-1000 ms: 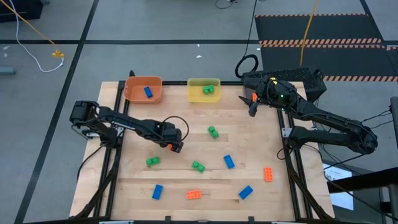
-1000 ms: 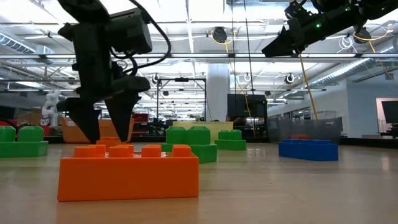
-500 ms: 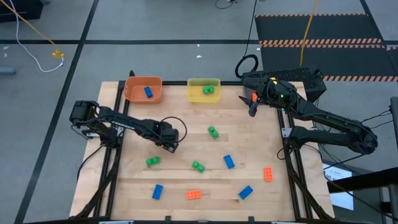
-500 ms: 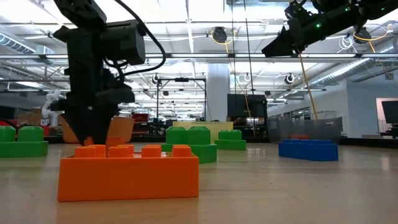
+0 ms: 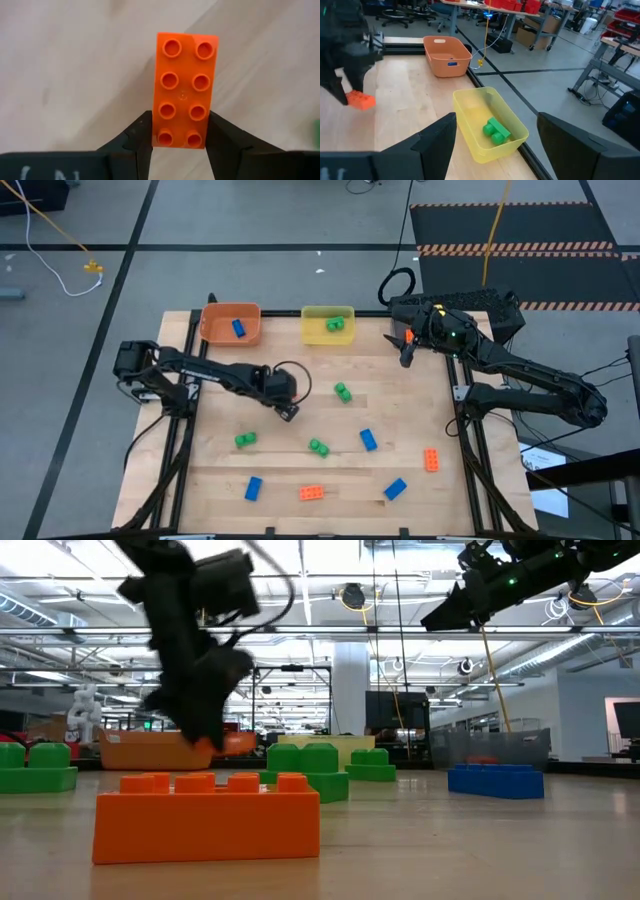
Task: Sort & place blocks by color
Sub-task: Put the orange game piece into the black bin
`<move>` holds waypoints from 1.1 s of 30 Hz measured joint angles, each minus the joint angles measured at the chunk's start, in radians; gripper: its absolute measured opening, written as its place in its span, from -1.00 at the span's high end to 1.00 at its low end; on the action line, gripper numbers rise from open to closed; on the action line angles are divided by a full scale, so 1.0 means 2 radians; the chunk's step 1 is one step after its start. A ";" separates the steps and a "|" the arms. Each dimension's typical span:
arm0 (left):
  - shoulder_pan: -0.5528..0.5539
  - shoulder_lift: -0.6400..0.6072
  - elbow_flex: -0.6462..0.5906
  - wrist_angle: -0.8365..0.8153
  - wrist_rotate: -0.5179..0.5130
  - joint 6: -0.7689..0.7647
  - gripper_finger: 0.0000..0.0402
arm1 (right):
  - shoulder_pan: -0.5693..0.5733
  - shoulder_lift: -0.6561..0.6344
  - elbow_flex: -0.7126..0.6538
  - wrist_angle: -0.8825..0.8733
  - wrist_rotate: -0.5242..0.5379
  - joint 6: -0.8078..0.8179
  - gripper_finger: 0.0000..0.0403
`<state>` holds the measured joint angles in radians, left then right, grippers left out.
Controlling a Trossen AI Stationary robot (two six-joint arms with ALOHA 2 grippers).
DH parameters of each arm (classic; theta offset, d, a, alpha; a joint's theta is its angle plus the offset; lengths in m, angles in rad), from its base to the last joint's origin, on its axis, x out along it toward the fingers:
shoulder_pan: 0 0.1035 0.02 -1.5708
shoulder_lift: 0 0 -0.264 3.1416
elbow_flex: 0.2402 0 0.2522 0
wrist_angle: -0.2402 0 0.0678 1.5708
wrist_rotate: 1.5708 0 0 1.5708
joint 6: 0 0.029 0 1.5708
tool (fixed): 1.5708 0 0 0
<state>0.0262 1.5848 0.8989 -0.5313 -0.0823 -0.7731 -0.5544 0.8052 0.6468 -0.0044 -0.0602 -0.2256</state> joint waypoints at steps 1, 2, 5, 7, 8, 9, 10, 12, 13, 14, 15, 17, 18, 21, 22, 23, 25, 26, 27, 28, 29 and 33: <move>0.004 0.000 0.014 0.003 -0.003 0.025 0.30 | 0.000 0.000 0.000 0.000 -0.014 -0.009 -0.33; 0.007 0.000 0.029 0.008 -0.005 0.052 0.30 | 0.000 0.000 0.000 -0.003 -0.041 -0.018 -0.33; 0.019 0.000 0.079 0.034 -0.006 0.115 0.30 | 0.004 0.003 0.000 -0.015 -0.158 -0.056 -0.33; 0.028 0.000 0.115 0.046 0.015 0.144 0.30 | 0.017 0.007 0.000 -0.015 -0.204 -0.086 -0.33; 0.034 0.000 0.132 0.050 0.033 0.156 0.30 | 0.027 0.009 0.000 -0.014 -0.208 -0.101 -0.33; 0.038 0.000 0.149 0.055 0.054 0.164 0.29 | 0.037 0.011 0.000 -0.013 -0.207 -0.116 -0.33; 0.042 0.000 0.163 0.058 0.074 0.170 0.28 | 0.047 0.015 0.000 -0.013 -0.206 -0.130 -0.33; 0.047 0.000 0.186 0.060 0.109 0.177 0.28 | 0.069 0.026 0.000 -0.012 -0.206 -0.156 -0.33; 0.049 0.000 0.196 0.057 0.122 0.178 0.28 | 0.080 0.032 0.000 -0.009 -0.206 -0.168 -0.33; 0.050 0.000 0.204 0.055 0.136 0.180 0.28 | 0.091 0.040 0.000 -0.003 -0.206 -0.181 -0.33; 0.050 0.000 0.209 0.055 0.151 0.181 0.28 | 0.101 0.048 0.000 0.007 -0.206 -0.192 -0.33; 0.052 0.000 0.215 0.056 0.179 0.181 0.28 | 0.119 0.066 0.000 0.037 -0.205 -0.205 -0.33; 0.053 0.000 0.215 0.054 0.195 0.180 0.28 | 0.127 0.074 0.000 0.057 -0.205 -0.207 -0.33; 0.056 0.000 0.215 0.030 0.230 0.174 0.27 | 0.148 0.095 0.000 0.115 -0.204 -0.208 -0.33; 0.056 0.000 0.215 0.017 0.233 0.174 0.27 | 0.155 0.102 0.000 0.128 -0.204 -0.208 -0.33; 0.056 0.000 0.215 0.004 0.237 0.174 0.27 | 0.161 0.108 0.000 0.142 -0.204 -0.208 -0.33; 0.057 0.000 0.215 -0.011 0.241 0.173 0.27 | 0.175 0.124 0.000 0.170 -0.204 -0.208 -0.33; 0.058 0.000 0.215 -0.011 0.245 0.173 0.27 | 0.181 0.134 0.000 0.186 -0.204 -0.211 -0.33; 0.058 0.000 0.215 -0.009 0.248 0.173 0.27 | 0.186 0.144 0.000 0.200 -0.204 -0.215 -0.33; 0.058 0.000 0.215 -0.006 0.249 0.173 0.26 | 0.190 0.154 0.000 0.213 -0.204 -0.217 -0.33; 0.060 0.000 0.215 -0.005 0.249 0.173 0.26 | 0.194 0.166 0.000 0.229 -0.204 -0.221 -0.33; 0.062 0.013 0.215 -0.005 0.251 0.172 0.26 | 0.202 0.201 0.000 0.281 -0.204 -0.221 -0.33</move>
<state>0.1505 1.6102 1.3289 -0.5409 0.4200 -0.4282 -0.1513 1.2077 0.6472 0.5569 -0.4683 -0.6685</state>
